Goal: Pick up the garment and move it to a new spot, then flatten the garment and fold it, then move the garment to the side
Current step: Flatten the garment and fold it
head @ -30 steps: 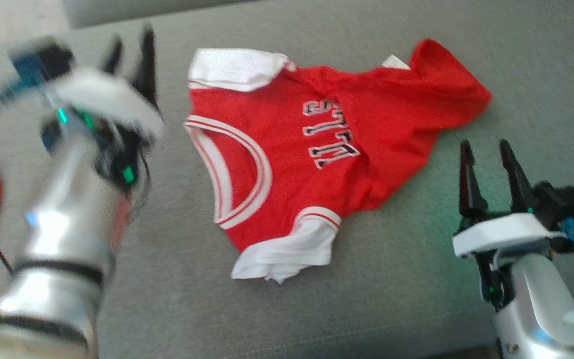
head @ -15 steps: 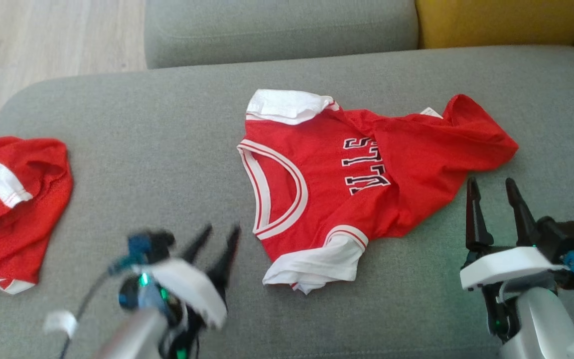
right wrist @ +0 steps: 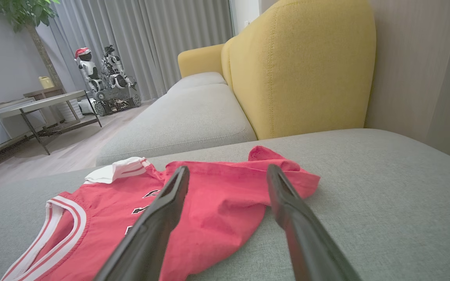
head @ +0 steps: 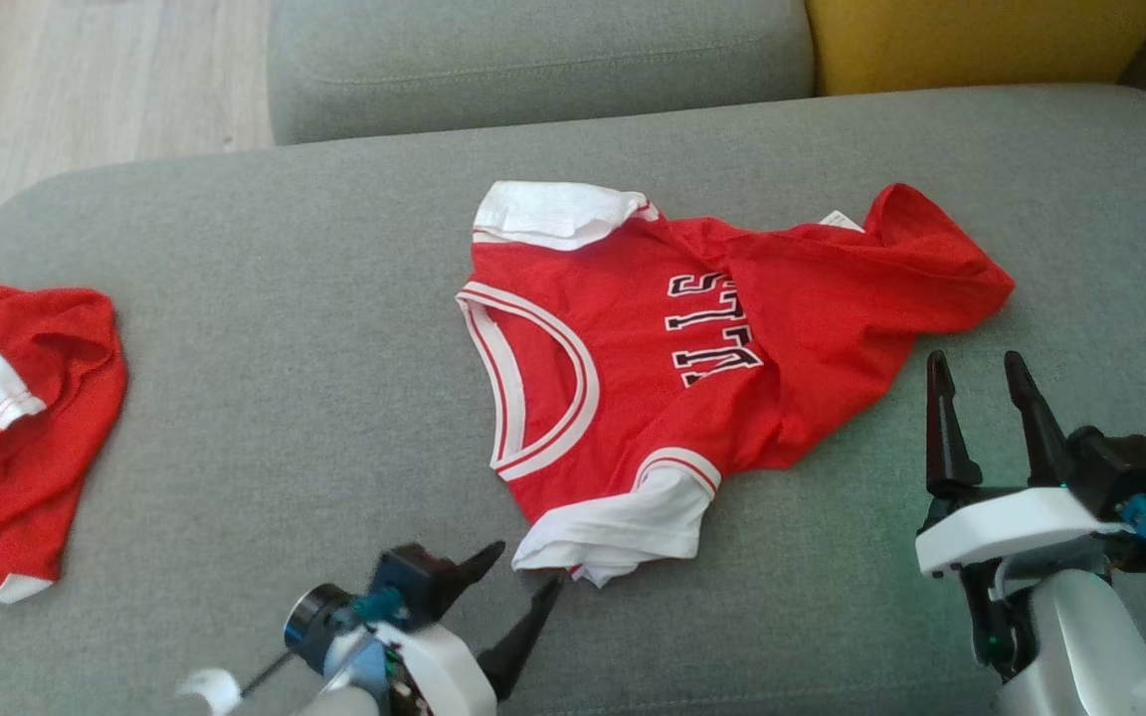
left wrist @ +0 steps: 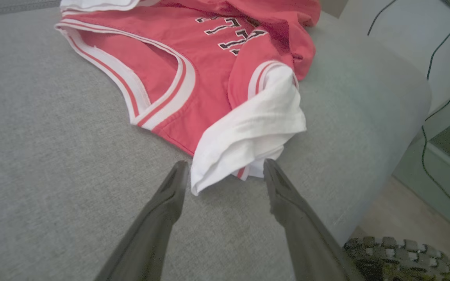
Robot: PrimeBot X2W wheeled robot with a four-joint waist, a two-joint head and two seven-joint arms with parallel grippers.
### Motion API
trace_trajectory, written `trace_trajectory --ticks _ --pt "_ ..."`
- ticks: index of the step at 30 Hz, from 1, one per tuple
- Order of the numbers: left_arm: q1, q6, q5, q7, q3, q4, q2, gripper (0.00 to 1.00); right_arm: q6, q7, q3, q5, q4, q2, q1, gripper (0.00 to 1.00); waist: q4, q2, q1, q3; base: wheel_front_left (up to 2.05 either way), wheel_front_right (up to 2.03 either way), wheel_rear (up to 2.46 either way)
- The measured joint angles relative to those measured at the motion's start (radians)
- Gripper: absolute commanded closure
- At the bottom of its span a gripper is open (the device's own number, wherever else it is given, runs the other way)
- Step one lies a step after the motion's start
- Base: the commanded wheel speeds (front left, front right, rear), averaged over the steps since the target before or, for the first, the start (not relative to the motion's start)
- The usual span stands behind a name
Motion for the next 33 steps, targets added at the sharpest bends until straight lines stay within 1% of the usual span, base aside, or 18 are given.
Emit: trace_trajectory --ticks 2,6,9,12,15,24,25,26,27,33 --pt "-0.005 0.016 0.045 0.006 -0.027 0.003 0.006 0.00 0.000 0.000 0.001 0.000 0.000 0.000 0.000 0.00 -0.006 0.0000 0.0000 0.005 0.00 0.00 0.00" --pt "-0.023 0.037 0.092 0.009 -0.058 0.027 0.006 0.00 0.000 0.003 0.002 0.000 0.000 0.000 0.000 0.00 -0.018 0.0000 0.0000 0.016 0.00 0.00 0.00" --pt "-0.052 0.074 0.127 0.010 -0.060 0.054 0.006 0.00 0.000 0.003 0.004 0.000 -0.002 0.000 0.000 0.00 -0.028 0.0000 0.0000 0.026 0.00 0.00 0.00" --pt "-0.075 0.093 0.139 0.017 -0.062 0.077 0.003 0.00 0.000 0.003 0.005 0.000 -0.002 0.000 -0.001 0.00 -0.037 0.0000 0.0000 0.034 0.00 0.00 0.00" --pt "-0.084 0.097 0.139 0.017 -0.064 0.094 -0.009 0.00 0.000 0.003 0.005 0.000 -0.002 0.000 -0.001 0.00 -0.045 0.0000 0.0000 0.043 0.00 0.00 0.00" --pt "-0.092 0.097 0.139 0.007 -0.072 0.130 -0.014 0.00 0.000 0.001 0.004 0.001 -0.001 0.000 -0.003 0.00 -0.057 0.0000 0.0000 0.061 0.00 0.00 0.00" --pt "-0.097 0.097 0.138 0.007 -0.073 0.134 -0.015 0.26 0.000 0.001 0.004 0.001 -0.001 0.000 -0.003 0.00 -0.057 0.0000 0.0000 0.063 0.00 0.00 0.00" --pt "-0.104 0.097 0.138 0.007 -0.075 0.139 -0.017 0.64 0.000 0.000 0.004 0.001 0.000 0.000 -0.004 0.00 -0.057 0.0000 0.0000 0.065 0.00 0.00 0.00" --pt "-0.110 0.097 0.137 0.006 -0.075 0.142 -0.019 1.00 0.000 -0.002 0.004 0.001 0.000 0.000 -0.004 0.00 -0.056 0.0000 0.0000 0.066 0.00 0.00 0.00" --pt "-0.126 0.097 0.134 -0.005 -0.076 0.152 -0.026 1.00 0.000 -0.002 -0.002 0.000 0.003 0.000 -0.004 0.00 -0.045 0.0000 0.0000 0.067 0.00 0.00 0.00"
